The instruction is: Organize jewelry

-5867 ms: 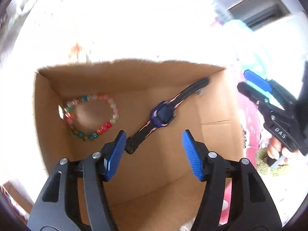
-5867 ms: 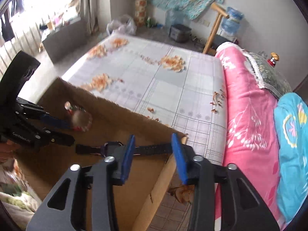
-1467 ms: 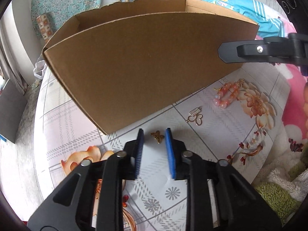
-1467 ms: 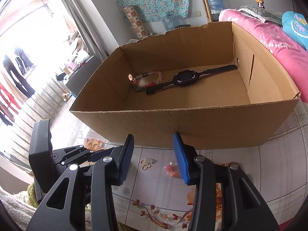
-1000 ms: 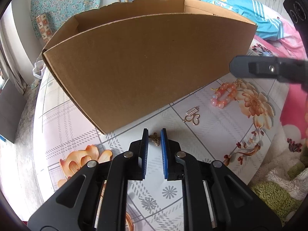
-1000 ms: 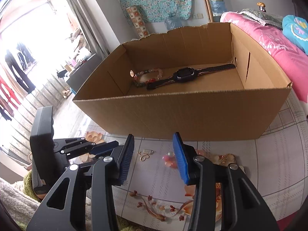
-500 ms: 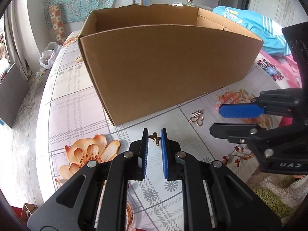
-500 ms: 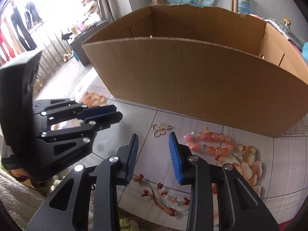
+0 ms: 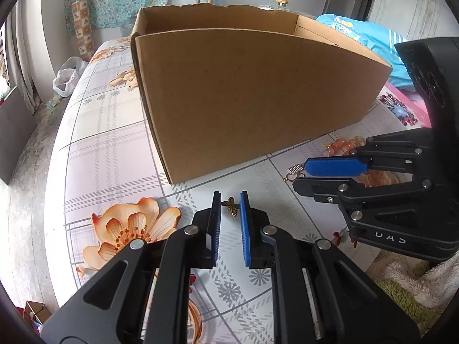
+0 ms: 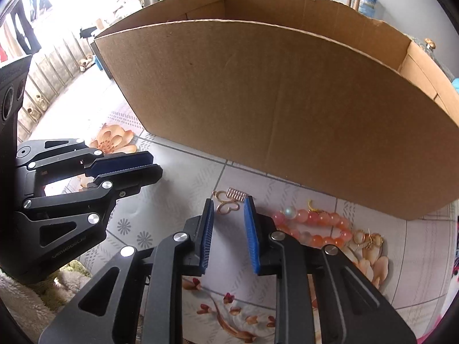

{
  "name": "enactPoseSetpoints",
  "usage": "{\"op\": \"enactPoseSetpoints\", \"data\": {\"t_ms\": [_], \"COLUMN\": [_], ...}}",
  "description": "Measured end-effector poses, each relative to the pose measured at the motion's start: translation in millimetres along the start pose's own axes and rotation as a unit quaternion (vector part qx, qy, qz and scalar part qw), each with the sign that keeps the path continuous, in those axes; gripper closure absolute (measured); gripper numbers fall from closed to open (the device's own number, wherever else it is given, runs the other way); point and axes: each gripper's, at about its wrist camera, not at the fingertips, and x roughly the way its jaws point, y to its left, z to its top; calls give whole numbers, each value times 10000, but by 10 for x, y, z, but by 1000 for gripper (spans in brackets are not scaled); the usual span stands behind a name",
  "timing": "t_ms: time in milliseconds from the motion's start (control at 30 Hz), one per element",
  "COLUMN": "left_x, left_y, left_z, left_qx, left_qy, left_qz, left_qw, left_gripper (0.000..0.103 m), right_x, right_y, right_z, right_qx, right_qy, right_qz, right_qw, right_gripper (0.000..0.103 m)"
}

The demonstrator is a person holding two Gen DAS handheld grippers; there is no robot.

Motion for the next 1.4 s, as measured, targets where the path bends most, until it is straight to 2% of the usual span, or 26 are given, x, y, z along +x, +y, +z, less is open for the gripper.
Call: {"op": "enactPoseSetpoints", "data": {"t_ms": [100, 167, 500, 567, 600, 733, 900, 967, 1033, 1100, 1300, 1400], "left_x": [21, 22, 29, 29, 30, 30, 34, 38, 45, 50, 48, 38], "left_y": [20, 26, 7, 2, 1, -10, -43, -62, -79, -92, -99, -93], "left_z": [-8, -9, -11, -10, -11, -35, -49, -43, -41, -39, -53, -64], "left_qx": [-49, -42, 10, 5, 7, -3, 38, 52, 39, 4, -8, 4], "left_qy": [10, -11, -28, -39, -53, -106, -101, -90, -88, -93, -101, -106], "left_qz": [-28, -34, -10, -7, -4, 5, 61, 85, 103, 111, 107, 88], "left_qw": [10000, 10000, 10000, 10000, 10000, 9999, 9999, 9999, 9999, 9999, 9999, 9999], "left_gripper": [91, 91, 91, 91, 91, 91, 91, 91, 91, 91, 91, 91], "right_x": [12, 15, 13, -11, -21, -55, -113, -129, -124, -135, -19, -45], "right_y": [35, 24, -176, -228, -264, -447, -533, -494, -388, -283, -41, 9], "right_z": [34, 67, 82, 47, 32, -63, -94, -93, -72, -61, -27, -30], "right_qx": [-84, -117, 218, 364, 460, 959, 955, 783, 548, 323, -300, -348], "right_qy": [14, 33, 133, 156, 175, 223, 112, 90, 45, 4, 93, 130], "right_qz": [4, 77, 377, 547, 659, 1075, 1008, 865, 711, 556, 132, 73], "right_qw": [10000, 9999, 9990, 9977, 9966, 9893, 9903, 9931, 9960, 9979, 9994, 9993], "right_gripper": [85, 90, 90, 90, 101, 101, 100, 96, 83, 78, 78, 82]}}
